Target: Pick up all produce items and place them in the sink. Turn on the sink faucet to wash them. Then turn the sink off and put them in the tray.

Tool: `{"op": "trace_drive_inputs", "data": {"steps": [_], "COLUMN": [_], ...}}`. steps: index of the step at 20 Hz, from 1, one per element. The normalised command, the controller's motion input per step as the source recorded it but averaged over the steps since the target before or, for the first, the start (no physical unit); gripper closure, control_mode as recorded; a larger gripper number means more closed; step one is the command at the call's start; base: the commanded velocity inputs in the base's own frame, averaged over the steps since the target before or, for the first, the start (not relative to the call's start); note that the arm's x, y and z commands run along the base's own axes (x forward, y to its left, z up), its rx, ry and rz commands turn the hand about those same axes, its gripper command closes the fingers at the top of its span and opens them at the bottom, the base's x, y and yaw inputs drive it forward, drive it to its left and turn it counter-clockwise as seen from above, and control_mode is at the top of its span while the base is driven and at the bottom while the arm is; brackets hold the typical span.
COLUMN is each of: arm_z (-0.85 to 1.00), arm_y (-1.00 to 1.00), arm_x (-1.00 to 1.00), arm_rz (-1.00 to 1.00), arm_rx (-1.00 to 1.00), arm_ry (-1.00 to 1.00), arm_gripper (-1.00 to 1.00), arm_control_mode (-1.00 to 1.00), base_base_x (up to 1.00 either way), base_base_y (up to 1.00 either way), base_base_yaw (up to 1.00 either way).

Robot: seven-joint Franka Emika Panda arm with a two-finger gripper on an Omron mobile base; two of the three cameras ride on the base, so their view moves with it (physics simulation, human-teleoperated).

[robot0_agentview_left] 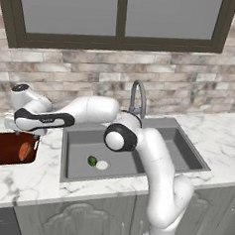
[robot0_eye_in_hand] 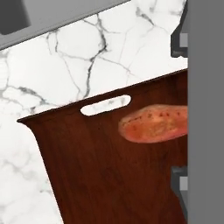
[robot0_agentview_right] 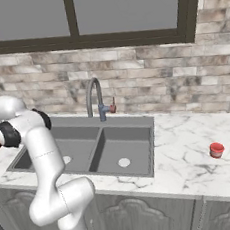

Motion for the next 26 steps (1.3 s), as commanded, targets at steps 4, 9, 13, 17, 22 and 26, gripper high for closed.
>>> {"op": "trace_drive_inputs", "data": {"steps": [4, 9, 13, 17, 22, 26], "arm_z": [0.16, 0.06, 0.0, 0.0, 0.0, 0.0], "arm_y": [-0.52, -0.62, -0.77, -0.76, -0.71, -0.63], "arm_x": [-0.3, -0.3, -0.27, -0.19, -0.14, -0.09], "arm_rz": [-0.04, -0.06, -0.08, -0.08, -0.09, -0.07], "arm_rx": [0.03, 0.05, 0.07, 0.07, 0.06, 0.02], "arm_ry": [0.0, 0.0, 0.0, 0.0, 0.0, -0.02], "arm_gripper": [-1.0, -1.0, -1.0, -1.0, -1.0, -1.0], "arm_control_mode": [-1.0, -1.0, -1.0, -1.0, -1.0, -1.0], "base_base_x": [0.0, 0.0, 0.0, 0.0, 0.0, 0.0], "base_base_y": [0.0, 0.0, 0.0, 0.0, 0.0, 0.0], "base_base_yaw": [0.0, 0.0, 0.0, 0.0, 0.0, 0.0]}}
